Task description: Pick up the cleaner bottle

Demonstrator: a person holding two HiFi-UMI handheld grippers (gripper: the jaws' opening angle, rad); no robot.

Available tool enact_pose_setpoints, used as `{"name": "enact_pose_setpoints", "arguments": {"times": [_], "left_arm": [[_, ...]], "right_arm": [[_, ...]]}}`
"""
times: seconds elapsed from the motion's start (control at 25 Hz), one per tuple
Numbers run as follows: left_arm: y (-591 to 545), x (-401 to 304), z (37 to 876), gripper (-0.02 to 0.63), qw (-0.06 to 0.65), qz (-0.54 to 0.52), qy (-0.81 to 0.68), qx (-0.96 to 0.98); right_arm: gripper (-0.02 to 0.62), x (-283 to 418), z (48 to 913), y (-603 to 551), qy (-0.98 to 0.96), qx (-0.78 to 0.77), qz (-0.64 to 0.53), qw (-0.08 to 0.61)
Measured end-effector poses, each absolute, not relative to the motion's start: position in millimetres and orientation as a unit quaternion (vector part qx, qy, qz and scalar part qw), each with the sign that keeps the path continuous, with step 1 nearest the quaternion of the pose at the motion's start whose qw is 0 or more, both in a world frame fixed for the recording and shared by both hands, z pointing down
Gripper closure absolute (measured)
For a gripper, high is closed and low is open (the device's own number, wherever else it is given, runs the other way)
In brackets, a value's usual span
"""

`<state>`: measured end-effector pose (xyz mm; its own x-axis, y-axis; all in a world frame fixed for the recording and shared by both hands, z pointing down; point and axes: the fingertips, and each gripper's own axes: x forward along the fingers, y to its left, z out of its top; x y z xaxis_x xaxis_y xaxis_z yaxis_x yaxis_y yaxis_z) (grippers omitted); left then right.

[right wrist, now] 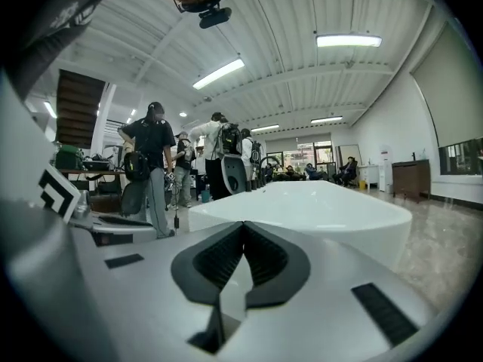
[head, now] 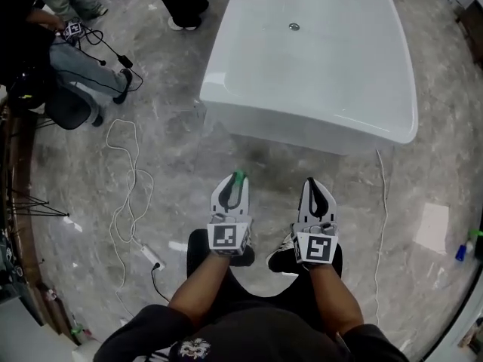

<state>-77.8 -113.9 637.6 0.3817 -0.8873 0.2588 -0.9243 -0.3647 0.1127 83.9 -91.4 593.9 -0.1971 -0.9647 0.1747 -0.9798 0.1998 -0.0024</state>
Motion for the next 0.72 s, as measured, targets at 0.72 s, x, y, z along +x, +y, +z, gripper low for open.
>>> {"name": "enact_pose_setpoints", "arguments": {"times": [0.72], "left_arm": [[-124,-132,980,0.277,0.085,0.127,-0.627,0.764]], "right_arm": [[0.58,50,856,-138,-0.813,0.579,0.045,0.045]]}}
